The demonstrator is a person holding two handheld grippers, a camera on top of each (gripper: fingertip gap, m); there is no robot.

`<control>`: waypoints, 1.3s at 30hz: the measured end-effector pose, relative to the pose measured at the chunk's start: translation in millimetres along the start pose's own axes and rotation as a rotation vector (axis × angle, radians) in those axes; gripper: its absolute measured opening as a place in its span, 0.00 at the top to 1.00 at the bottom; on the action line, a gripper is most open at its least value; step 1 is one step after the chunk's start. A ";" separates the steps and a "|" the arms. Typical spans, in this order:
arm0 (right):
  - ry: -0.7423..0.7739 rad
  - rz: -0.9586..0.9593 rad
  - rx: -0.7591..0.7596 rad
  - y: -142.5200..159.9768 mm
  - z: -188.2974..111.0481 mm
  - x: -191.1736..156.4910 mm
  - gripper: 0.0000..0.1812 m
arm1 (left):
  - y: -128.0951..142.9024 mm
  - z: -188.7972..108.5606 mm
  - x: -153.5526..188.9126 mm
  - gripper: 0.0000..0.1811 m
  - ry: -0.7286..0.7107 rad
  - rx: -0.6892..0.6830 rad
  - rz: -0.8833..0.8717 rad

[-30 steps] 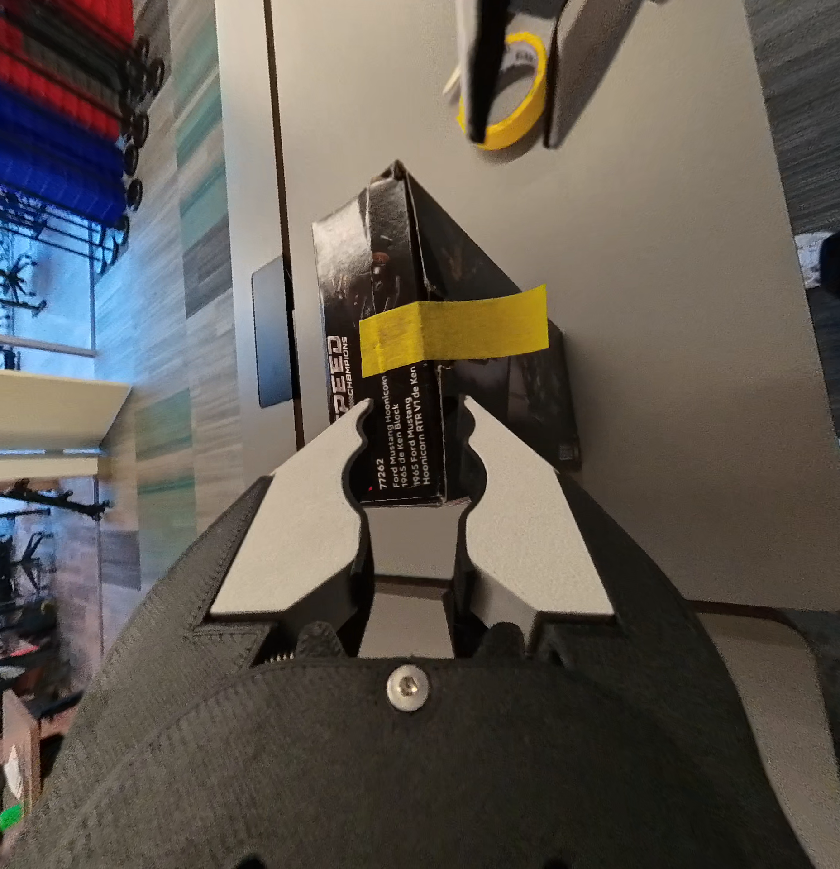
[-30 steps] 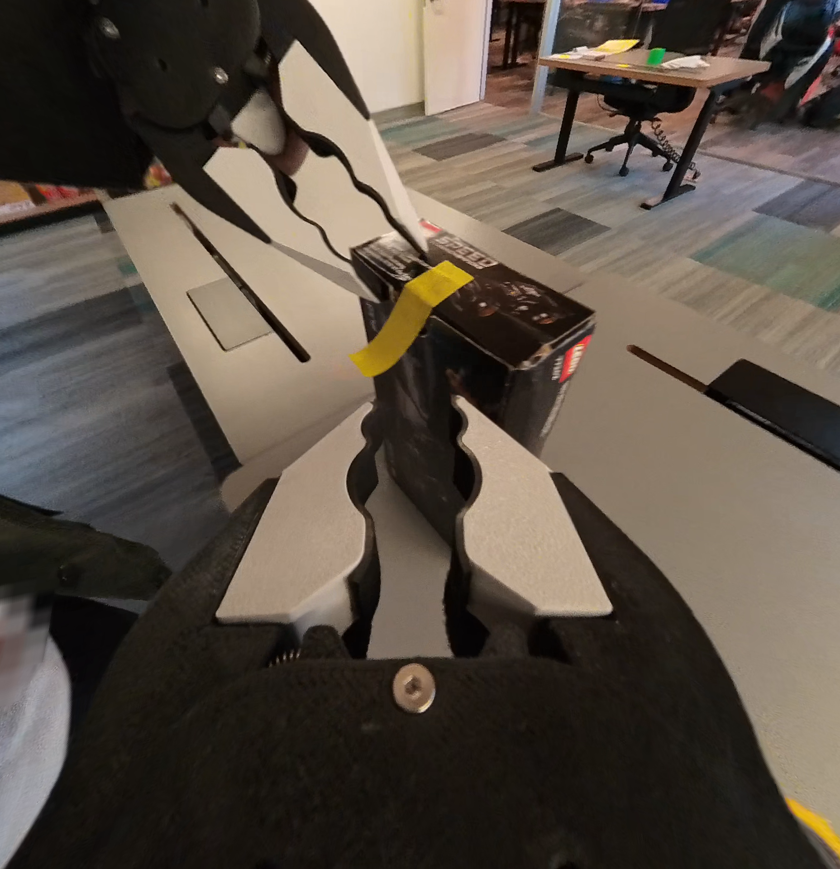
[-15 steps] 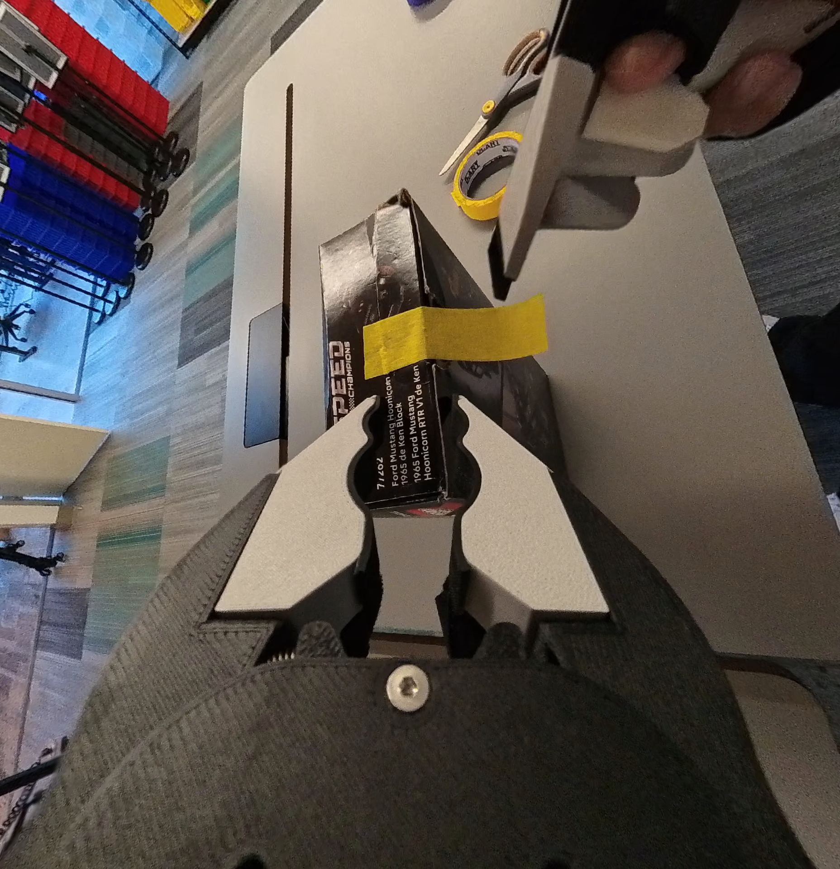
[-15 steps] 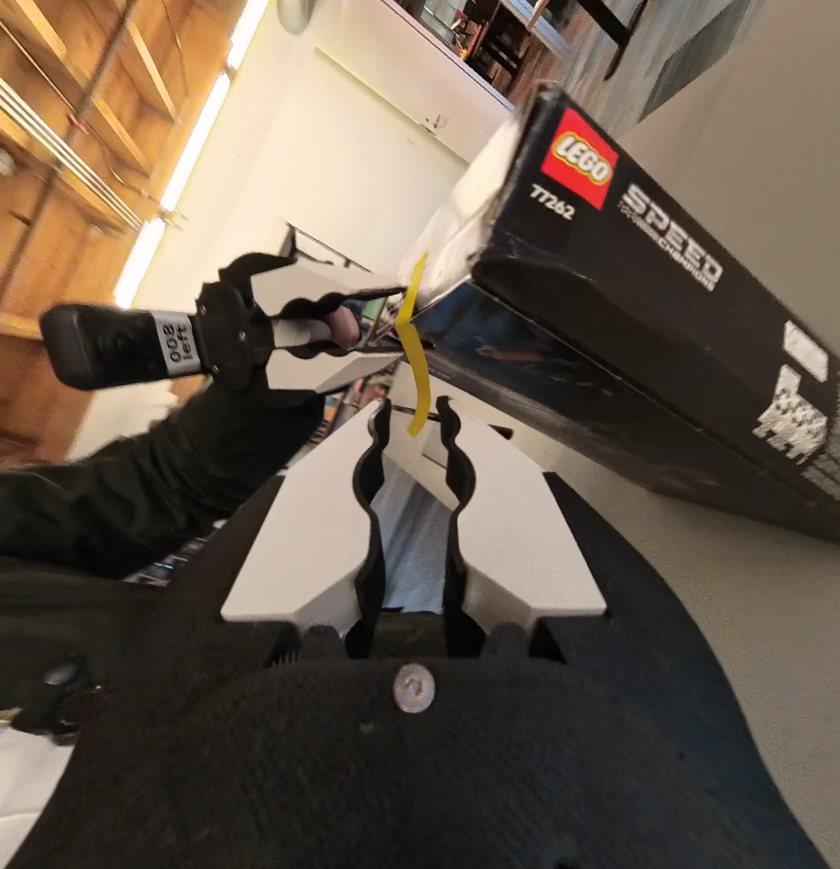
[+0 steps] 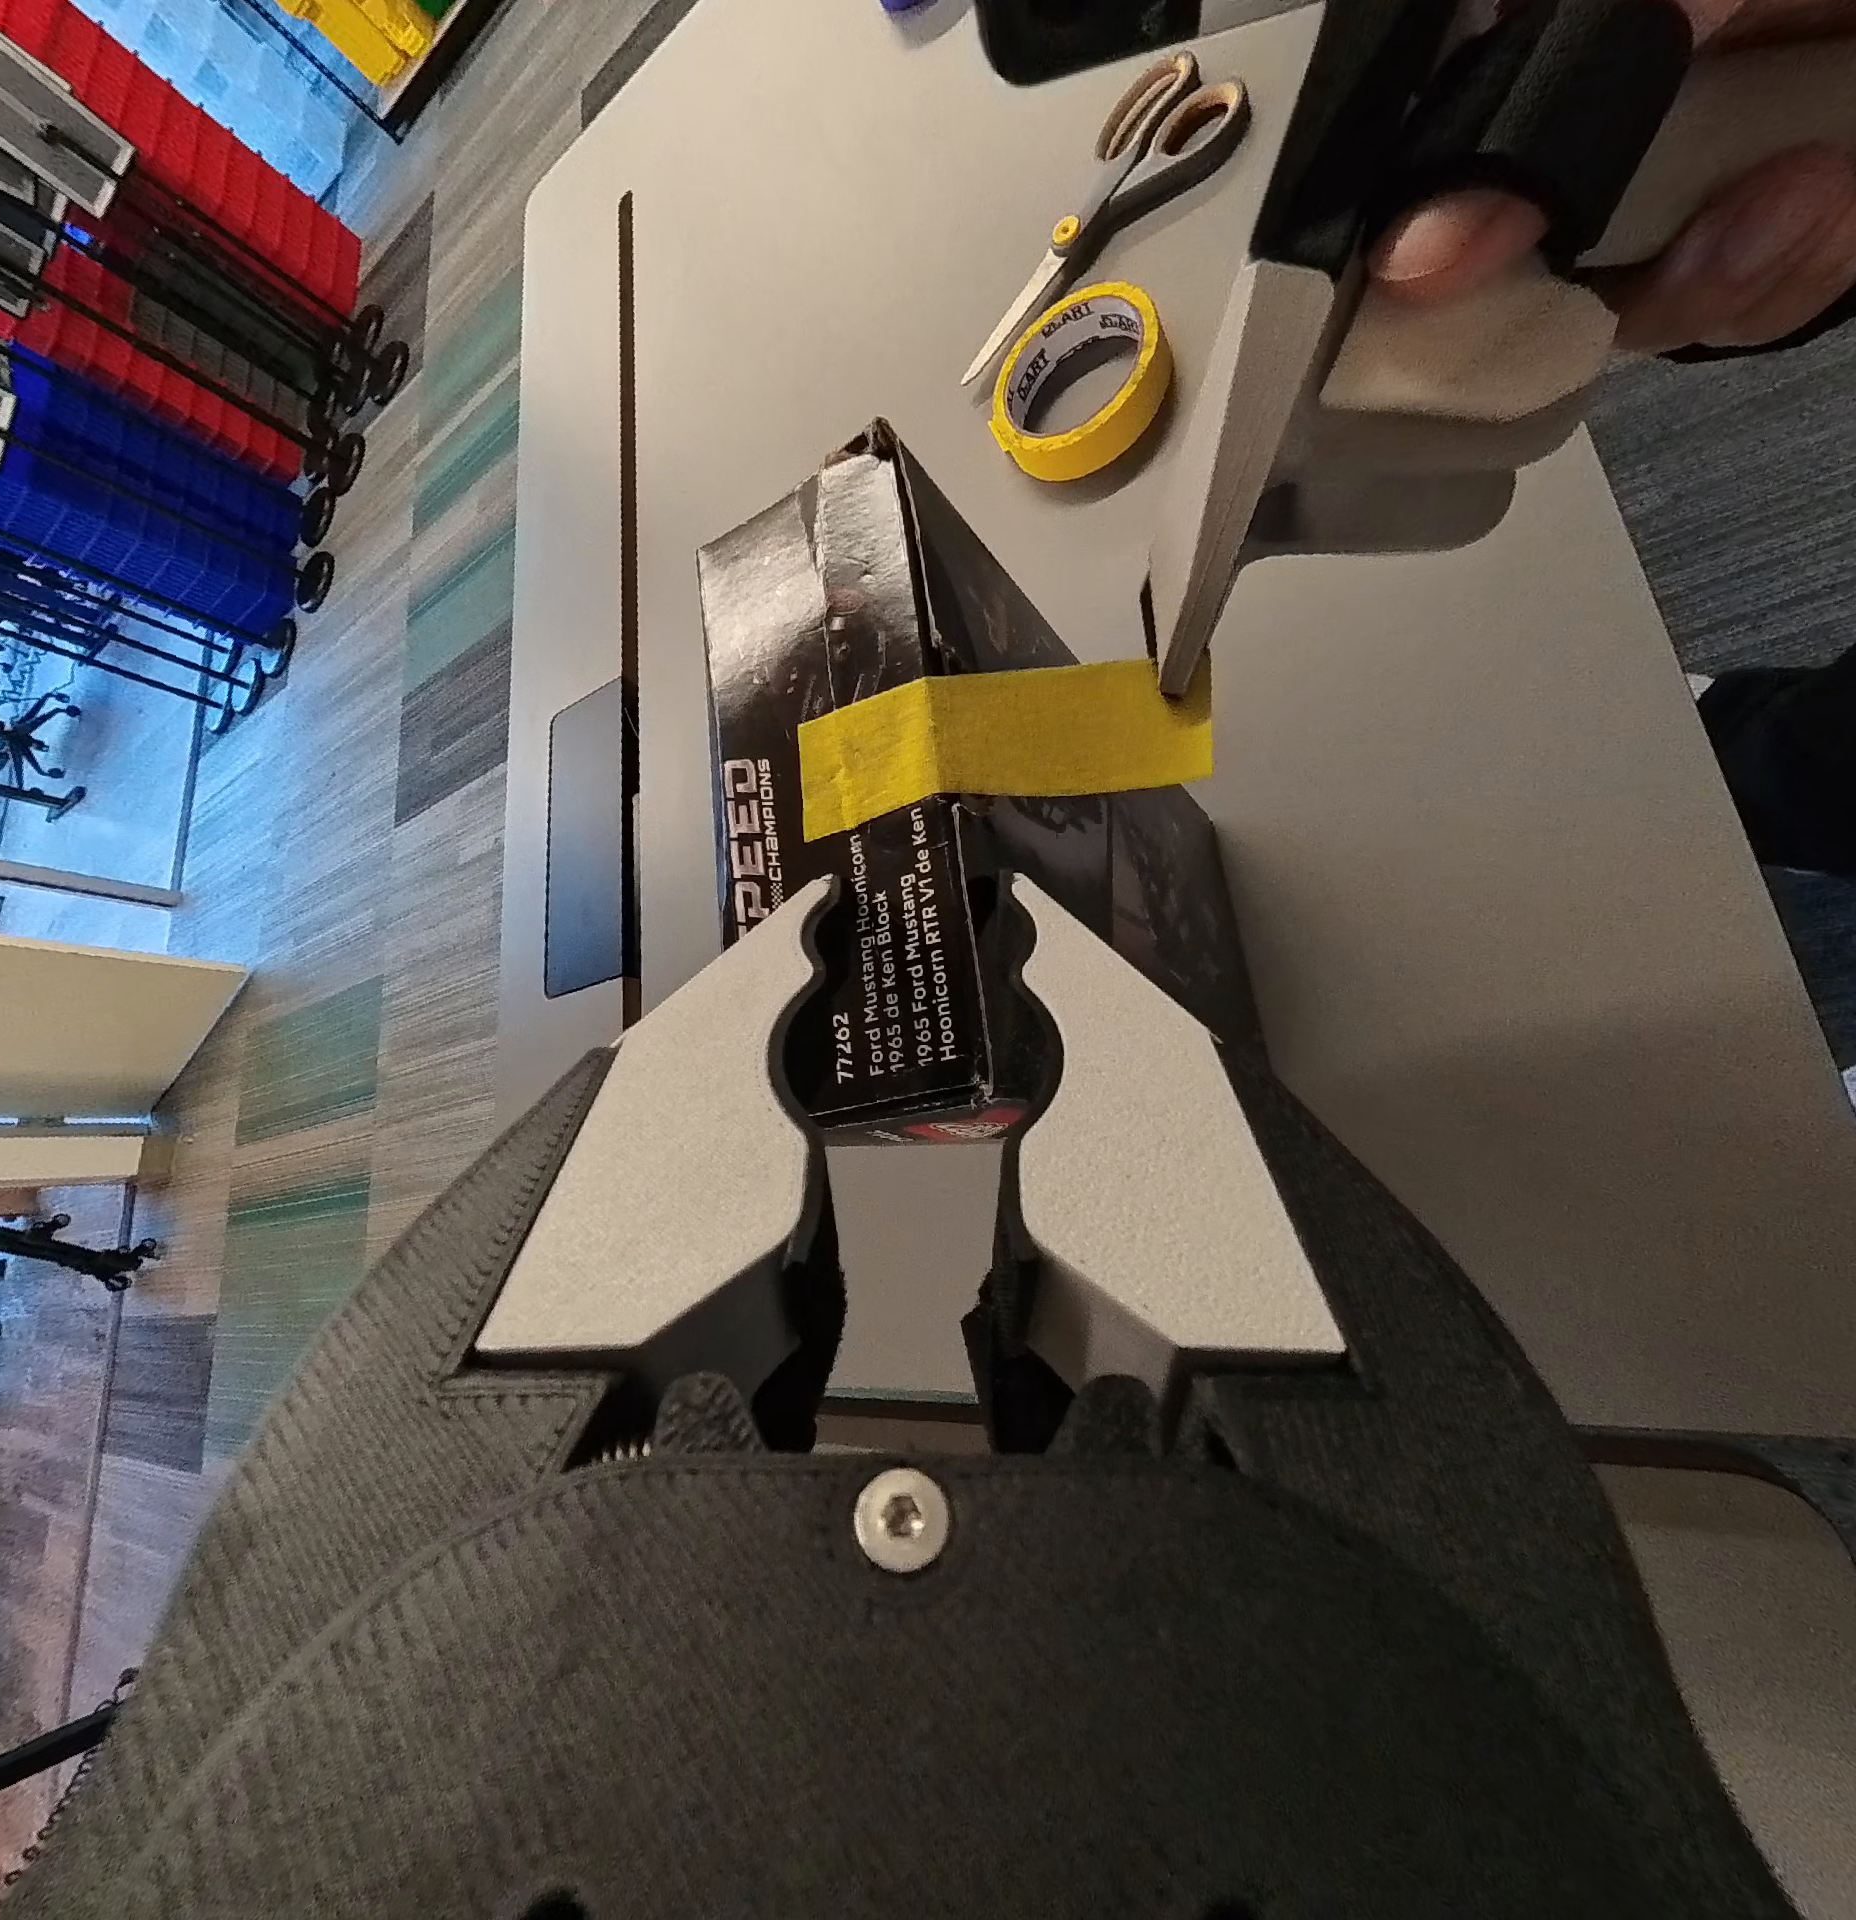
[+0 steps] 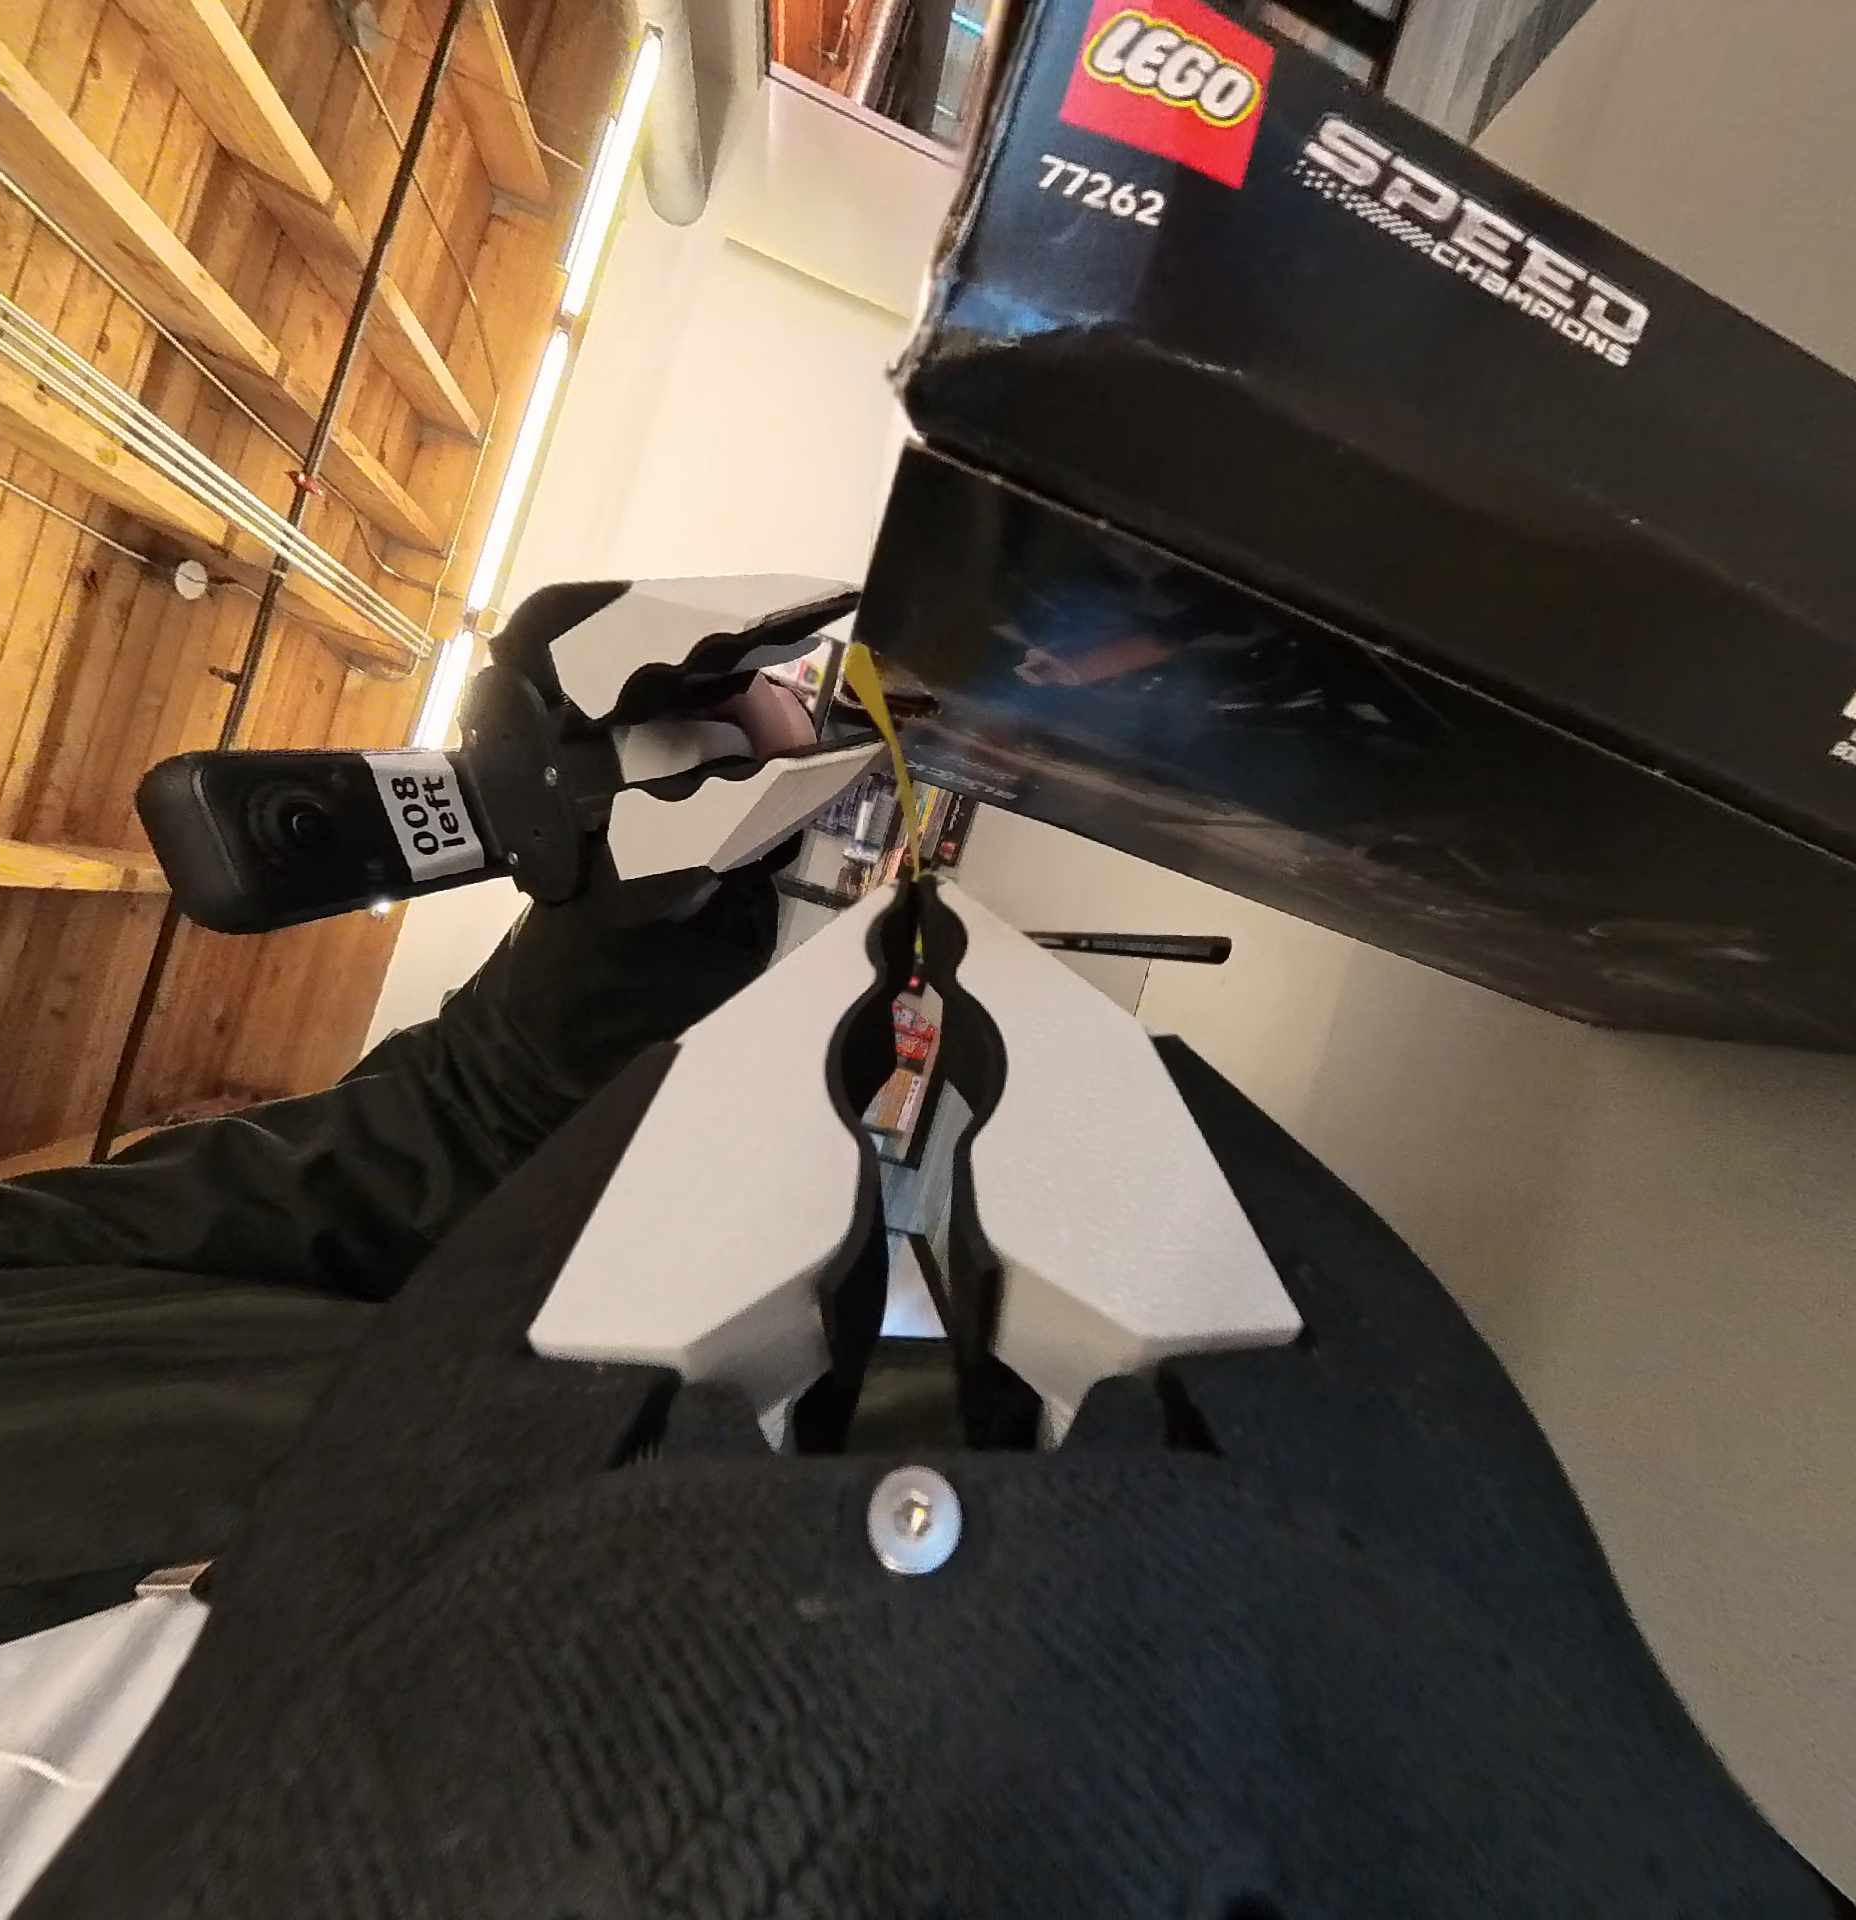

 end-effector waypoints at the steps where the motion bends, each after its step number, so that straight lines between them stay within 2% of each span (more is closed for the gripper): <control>1: 0.001 0.006 0.006 -0.2 -0.2 0.6 1.00 | -0.1 0.2 0.1 0.86 0.000 0.000 0.002; 16: 0.085 0.034 0.027 -10.1 6.4 21.4 1.00 | -2.7 -0.3 3.0 0.86 0.002 -0.007 0.010; 26: 0.195 -0.057 0.023 -14.6 11.3 19.3 1.00 | -3.4 -0.1 3.3 0.86 -0.008 -0.024 0.009; 39: 0.262 0.071 0.127 -18.5 9.8 18.7 0.99 | -7.6 3.7 5.9 0.88 -0.015 -0.011 0.005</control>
Point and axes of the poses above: each gripper's, where its closed fingertips meet, z out along the fingers, y out of its underside, x = y × z across the jaws, the point moved 7 cm from there along -z, back along the fingers, and after that the axes turned 10 degrees about -y, right-handed, at the moved point
